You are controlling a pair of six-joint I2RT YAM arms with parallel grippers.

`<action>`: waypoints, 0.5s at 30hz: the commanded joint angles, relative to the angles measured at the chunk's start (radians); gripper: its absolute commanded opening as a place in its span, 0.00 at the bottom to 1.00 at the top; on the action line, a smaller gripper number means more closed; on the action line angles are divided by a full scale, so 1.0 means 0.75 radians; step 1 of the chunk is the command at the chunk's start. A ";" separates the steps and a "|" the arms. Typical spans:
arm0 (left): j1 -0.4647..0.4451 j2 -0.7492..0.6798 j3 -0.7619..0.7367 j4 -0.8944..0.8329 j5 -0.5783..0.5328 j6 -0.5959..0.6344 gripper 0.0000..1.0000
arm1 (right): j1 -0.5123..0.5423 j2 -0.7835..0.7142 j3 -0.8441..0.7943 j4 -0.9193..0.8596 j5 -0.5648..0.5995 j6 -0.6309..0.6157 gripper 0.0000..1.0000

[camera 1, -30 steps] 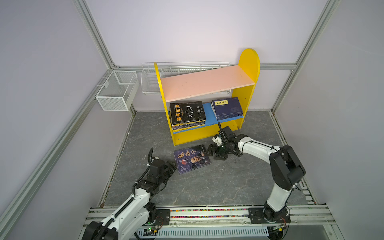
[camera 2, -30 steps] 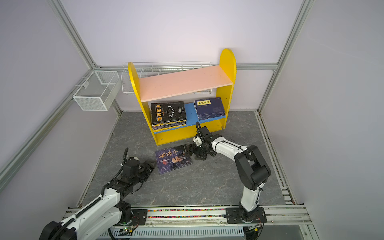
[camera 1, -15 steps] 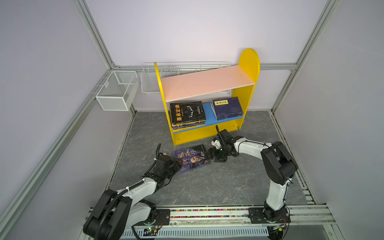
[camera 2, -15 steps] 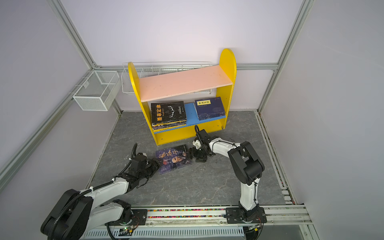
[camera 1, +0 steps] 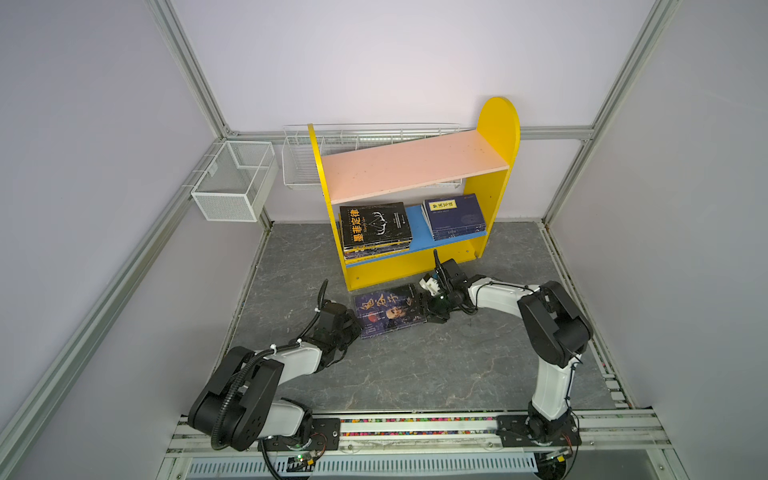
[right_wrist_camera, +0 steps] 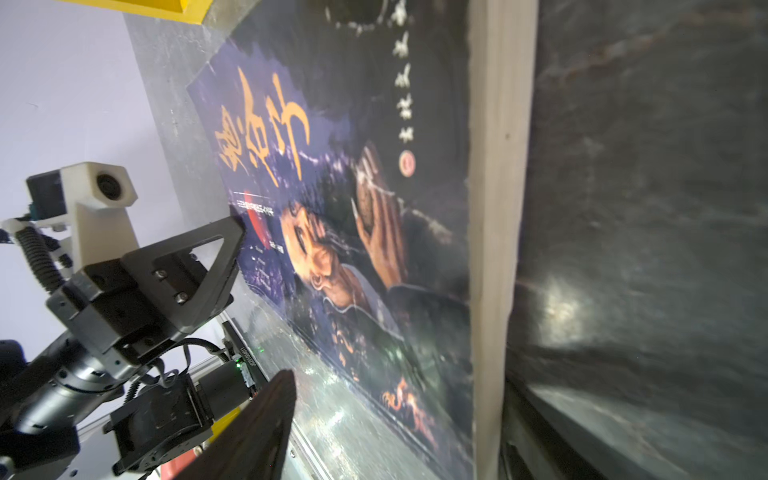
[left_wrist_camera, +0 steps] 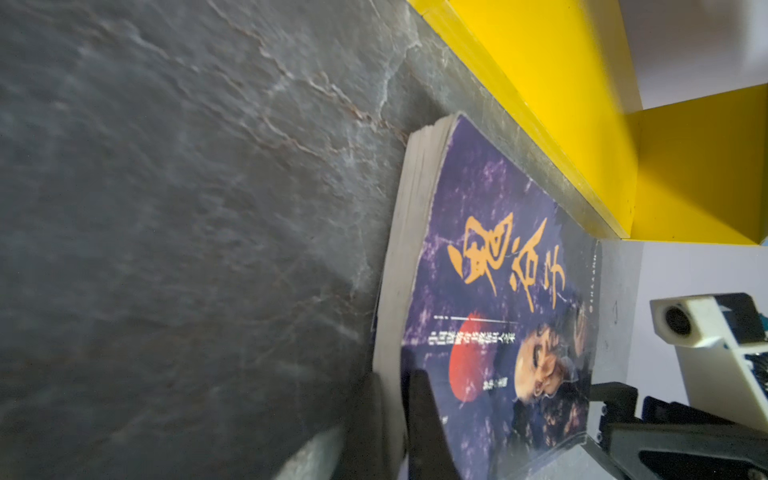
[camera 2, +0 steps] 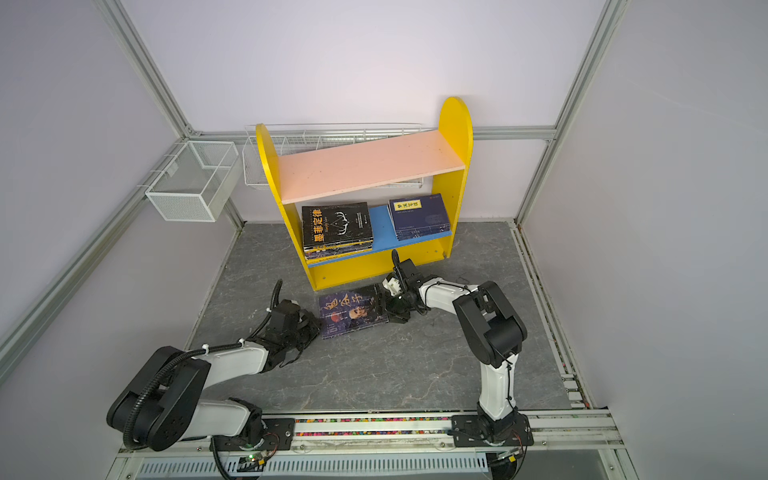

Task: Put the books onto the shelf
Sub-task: 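Grasp the purple portrait book edge with the right gripper while the left holds it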

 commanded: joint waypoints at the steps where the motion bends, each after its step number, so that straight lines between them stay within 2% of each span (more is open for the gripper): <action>1: -0.049 -0.031 0.002 0.013 0.140 -0.026 0.00 | 0.047 -0.039 -0.043 0.185 -0.178 0.090 0.74; 7: -0.053 -0.253 -0.032 0.004 0.137 -0.047 0.00 | 0.043 -0.097 -0.123 0.423 -0.250 0.238 0.72; 15: -0.056 -0.501 -0.010 -0.281 0.062 -0.004 0.00 | 0.016 -0.155 -0.219 0.785 -0.305 0.485 0.60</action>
